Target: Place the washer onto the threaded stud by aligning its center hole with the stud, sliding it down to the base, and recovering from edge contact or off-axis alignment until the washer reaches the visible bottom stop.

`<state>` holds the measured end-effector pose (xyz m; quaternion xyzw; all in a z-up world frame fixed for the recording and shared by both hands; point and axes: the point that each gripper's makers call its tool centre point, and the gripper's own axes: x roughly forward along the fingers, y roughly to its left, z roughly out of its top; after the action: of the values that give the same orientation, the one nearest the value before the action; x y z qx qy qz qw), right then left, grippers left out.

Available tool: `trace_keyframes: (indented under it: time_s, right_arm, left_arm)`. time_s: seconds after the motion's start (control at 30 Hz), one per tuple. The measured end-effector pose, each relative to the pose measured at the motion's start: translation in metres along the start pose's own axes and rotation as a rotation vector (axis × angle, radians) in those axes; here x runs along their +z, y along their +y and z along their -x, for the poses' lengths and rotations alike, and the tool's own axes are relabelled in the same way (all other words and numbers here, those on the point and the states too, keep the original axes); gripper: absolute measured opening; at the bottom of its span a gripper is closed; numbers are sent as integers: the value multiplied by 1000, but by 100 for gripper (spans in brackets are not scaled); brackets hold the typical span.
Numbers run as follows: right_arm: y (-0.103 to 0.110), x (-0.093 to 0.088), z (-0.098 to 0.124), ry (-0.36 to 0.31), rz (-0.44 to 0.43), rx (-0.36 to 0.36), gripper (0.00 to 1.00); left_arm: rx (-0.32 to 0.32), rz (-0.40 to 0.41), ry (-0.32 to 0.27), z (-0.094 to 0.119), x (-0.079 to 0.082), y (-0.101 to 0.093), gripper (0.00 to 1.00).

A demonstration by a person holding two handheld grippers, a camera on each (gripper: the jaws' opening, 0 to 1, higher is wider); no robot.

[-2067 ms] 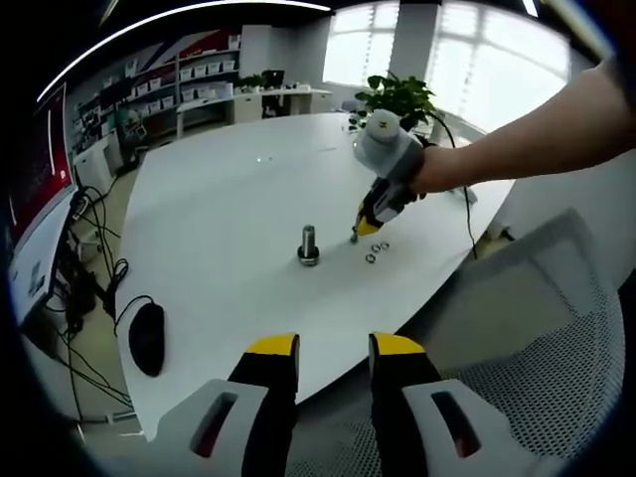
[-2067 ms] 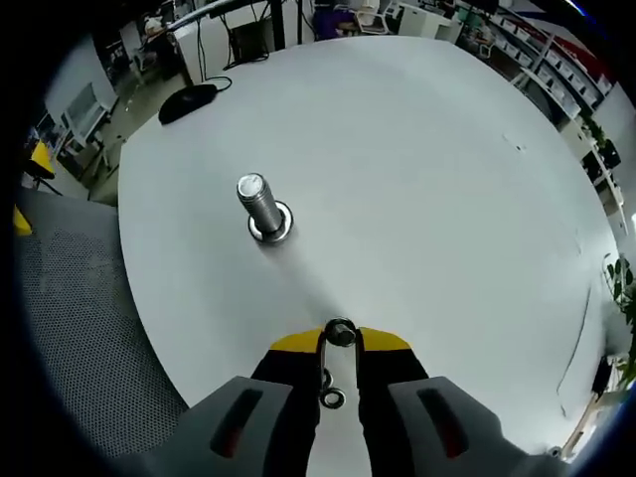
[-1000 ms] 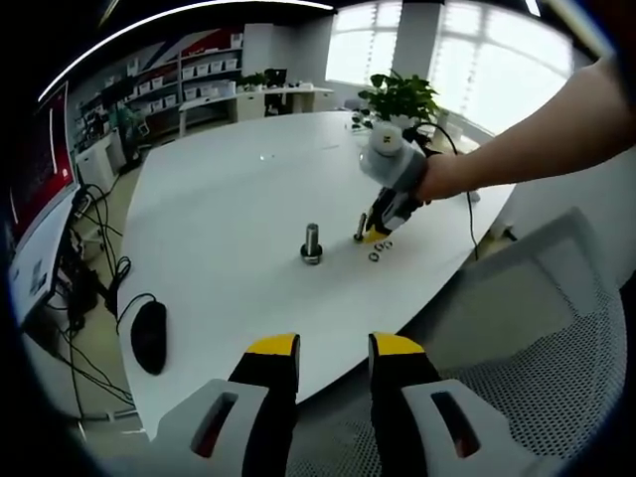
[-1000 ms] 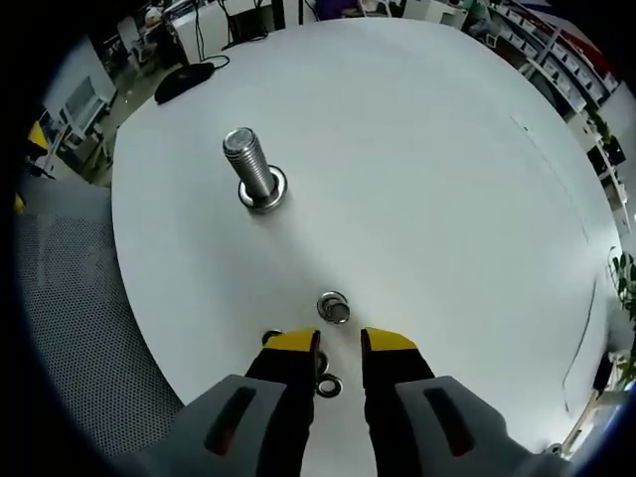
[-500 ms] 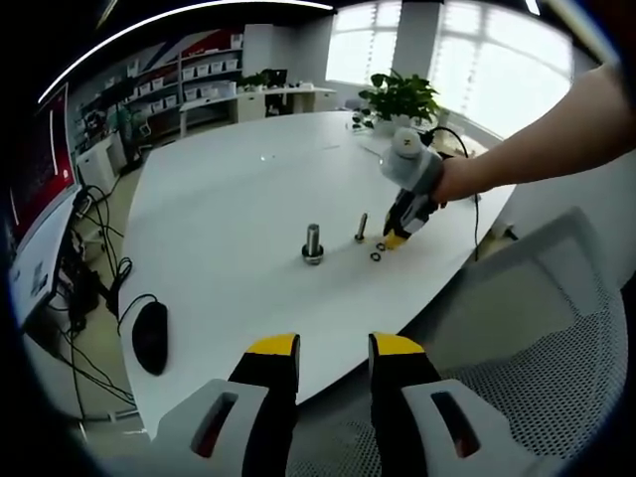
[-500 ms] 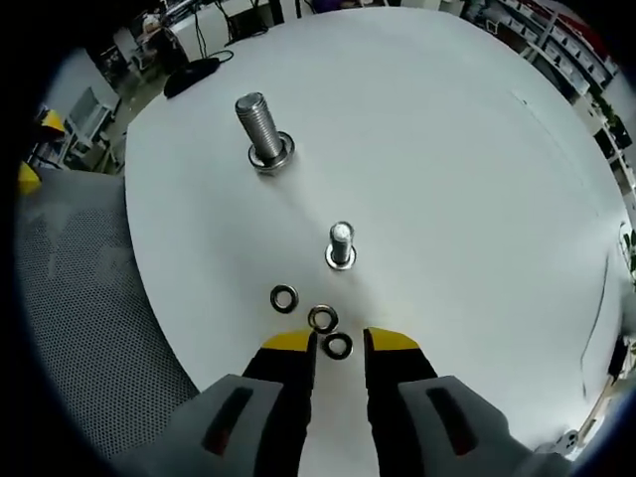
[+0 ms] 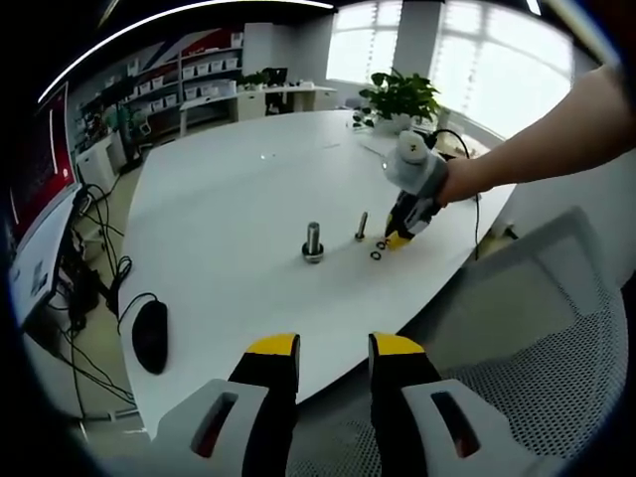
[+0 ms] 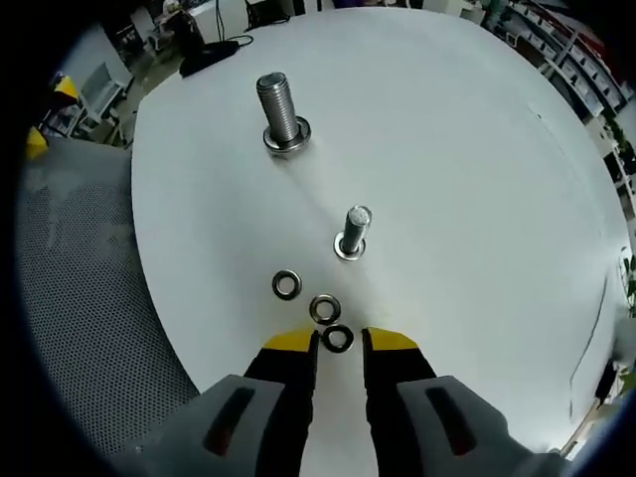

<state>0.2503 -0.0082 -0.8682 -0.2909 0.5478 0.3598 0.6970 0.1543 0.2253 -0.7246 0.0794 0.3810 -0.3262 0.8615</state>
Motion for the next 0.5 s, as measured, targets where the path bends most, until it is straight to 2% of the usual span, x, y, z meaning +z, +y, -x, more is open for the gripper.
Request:
trace_keyframes:
  time_s: [0.1,0.27,0.37,0.5]
  right_arm:
    - [2,-2,0,9,52,10,20]
    - [1,-1,0,25,65,24,20]
    - [0,-2,-1,79,99,17,18]
    - [0,-1,-2,113,106,5,17]
  left_arm:
    - [1,3,-3,0,1,1,26]
    - [0,2,1,0,0,1,26]
    - [0,2,5,-1,-1,1,26]
    - [2,5,6,0,-1,1,26]
